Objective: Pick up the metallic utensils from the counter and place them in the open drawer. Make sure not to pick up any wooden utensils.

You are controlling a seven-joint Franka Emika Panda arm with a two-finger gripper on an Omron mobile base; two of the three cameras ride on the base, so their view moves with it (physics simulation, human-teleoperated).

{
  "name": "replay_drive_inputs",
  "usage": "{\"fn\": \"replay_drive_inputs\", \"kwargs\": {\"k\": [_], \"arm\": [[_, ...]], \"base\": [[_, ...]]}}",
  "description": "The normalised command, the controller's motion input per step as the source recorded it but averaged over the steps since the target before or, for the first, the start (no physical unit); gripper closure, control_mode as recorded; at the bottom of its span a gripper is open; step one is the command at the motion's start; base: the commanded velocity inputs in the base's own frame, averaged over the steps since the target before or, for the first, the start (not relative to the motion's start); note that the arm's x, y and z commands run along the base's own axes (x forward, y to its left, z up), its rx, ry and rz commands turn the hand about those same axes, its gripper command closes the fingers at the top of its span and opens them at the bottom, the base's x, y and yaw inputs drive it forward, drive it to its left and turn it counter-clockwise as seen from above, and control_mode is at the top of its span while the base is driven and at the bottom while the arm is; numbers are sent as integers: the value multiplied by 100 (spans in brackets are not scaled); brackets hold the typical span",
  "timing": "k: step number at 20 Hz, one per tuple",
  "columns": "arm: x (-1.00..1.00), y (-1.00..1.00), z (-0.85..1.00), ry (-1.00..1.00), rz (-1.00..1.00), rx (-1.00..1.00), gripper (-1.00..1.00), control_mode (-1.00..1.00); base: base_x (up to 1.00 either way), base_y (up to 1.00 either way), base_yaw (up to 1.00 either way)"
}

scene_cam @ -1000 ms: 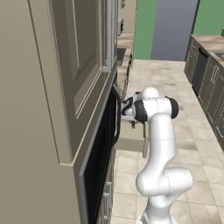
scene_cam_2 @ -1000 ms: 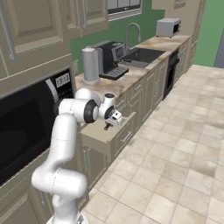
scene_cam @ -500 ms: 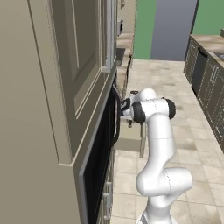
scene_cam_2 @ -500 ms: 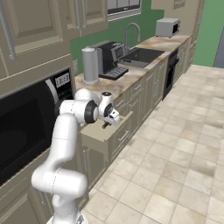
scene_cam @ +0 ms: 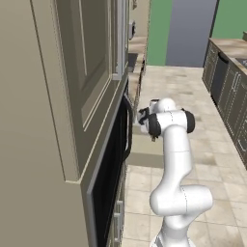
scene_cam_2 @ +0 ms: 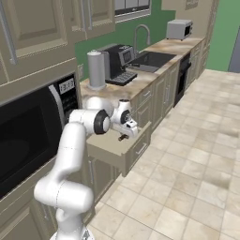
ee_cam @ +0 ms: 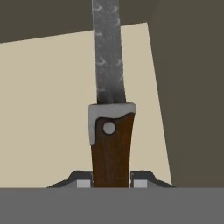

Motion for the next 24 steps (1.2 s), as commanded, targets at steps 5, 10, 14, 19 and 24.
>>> {"fn": "replay_drive_inputs", "kwargs": {"k": [5,10,14,19,24], "arm": [[0,18,44,-4,0,0,100,-100],[-7,23,54,-3,0,-1,100,-100],[0,2,-50,9,0,-3,100,-100],[3,1,-67,4,0,-1,100,-100],[30,1,-61,0,0,0,100,-100]], "base": [[0,0,0],[0,0,0],[0,0,0],[0,0,0],[0,0,0]]}}
